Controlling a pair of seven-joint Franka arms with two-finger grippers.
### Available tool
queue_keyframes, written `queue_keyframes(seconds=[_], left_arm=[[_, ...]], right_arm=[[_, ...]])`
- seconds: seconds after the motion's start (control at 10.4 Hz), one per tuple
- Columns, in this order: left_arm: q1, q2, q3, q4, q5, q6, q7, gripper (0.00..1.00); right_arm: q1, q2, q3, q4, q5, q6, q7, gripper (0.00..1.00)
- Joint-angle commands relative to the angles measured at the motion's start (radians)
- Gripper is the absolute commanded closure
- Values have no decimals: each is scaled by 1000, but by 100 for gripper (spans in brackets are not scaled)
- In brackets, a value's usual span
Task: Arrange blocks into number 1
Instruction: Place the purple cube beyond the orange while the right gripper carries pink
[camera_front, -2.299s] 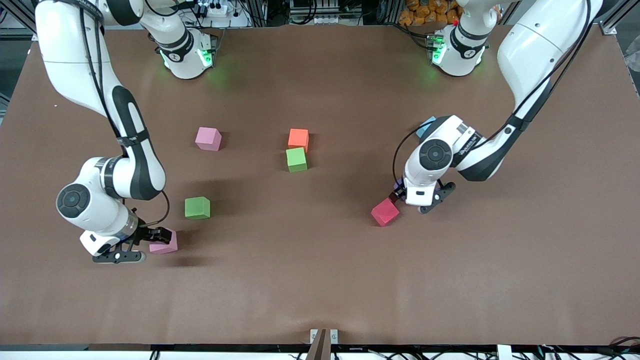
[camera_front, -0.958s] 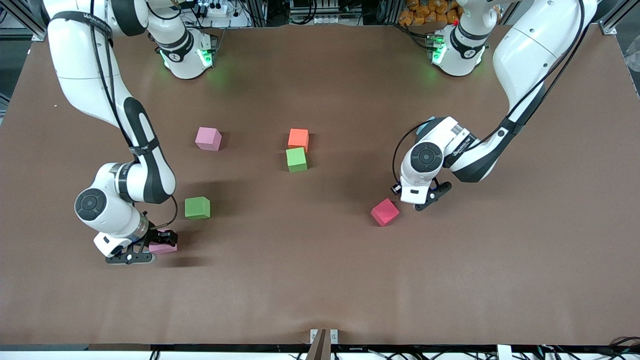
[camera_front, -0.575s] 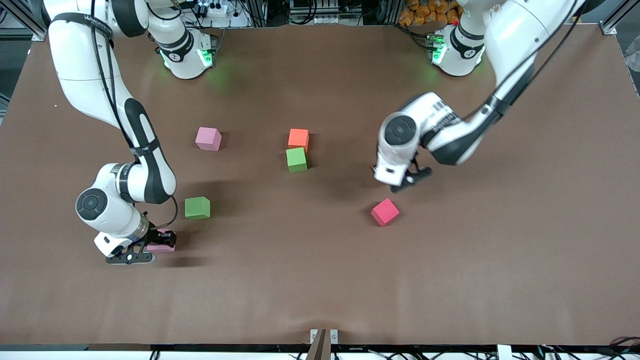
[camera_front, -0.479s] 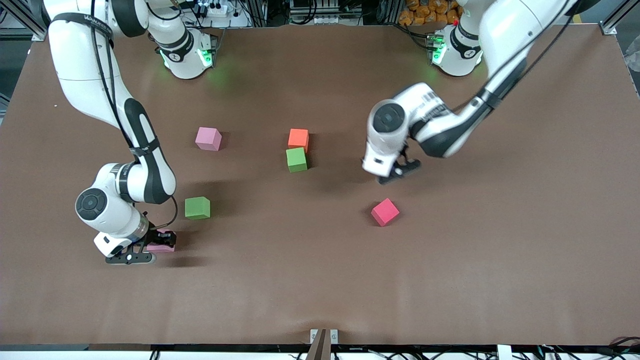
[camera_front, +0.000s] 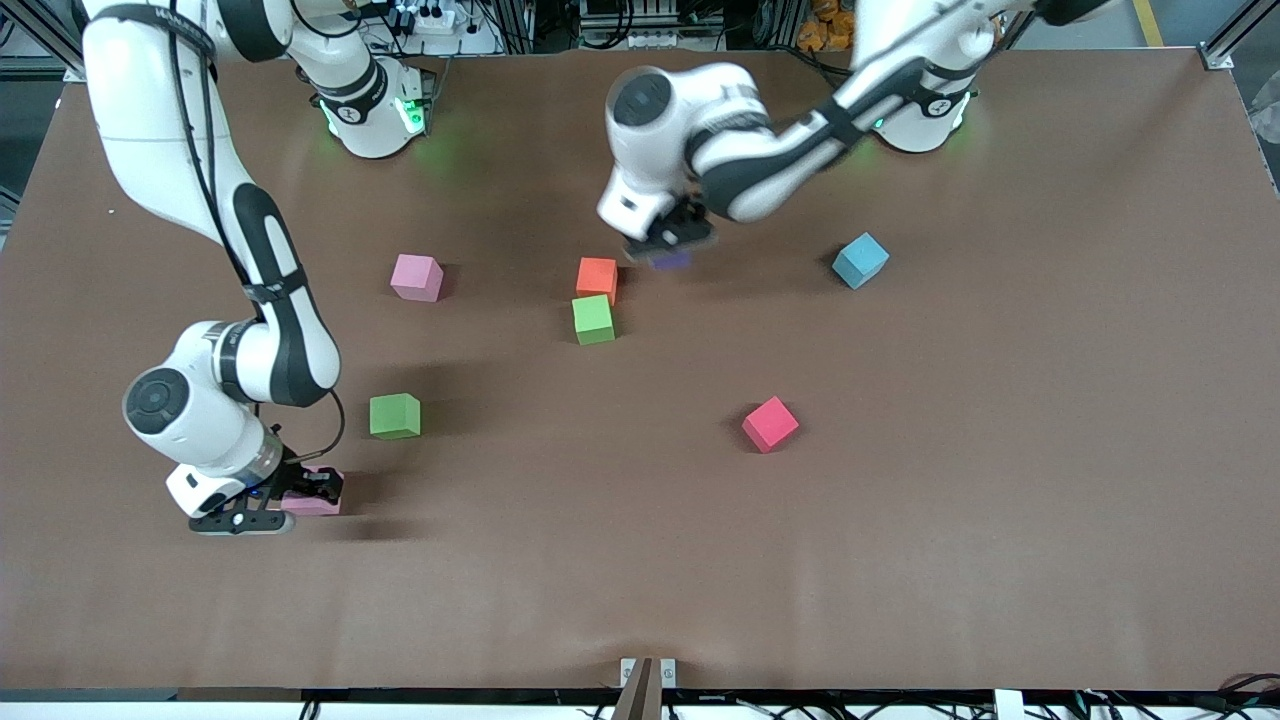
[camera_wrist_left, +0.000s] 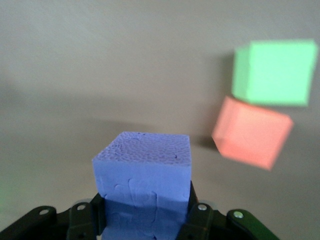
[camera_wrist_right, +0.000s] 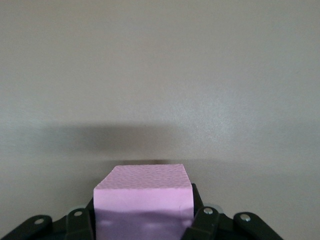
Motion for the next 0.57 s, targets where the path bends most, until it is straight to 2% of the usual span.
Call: queue_keyframes(seconds=[0.0,0.19,0.29,0.38,0.48], left_arm=[[-112,75,33,85,-3,-7,21,100],[-234,97,118,94,-9,13,21,100],[-302,118,175,127,-15,24,21,100],[-342,144,203,161,-16,24,20,100],[-353,167,205,184,-15,24,21,100]], right_arm=[[-5,-60,-3,-42,69,-18,-21,33],[4,-59,-16,-52,113,-18,-13,33],[18,-54,-17,-65,188,-18,-12,33],[26,-56,-20,-68,233,-19,-12,33],[37,-62,-25,-74,241,-19,-10,33]])
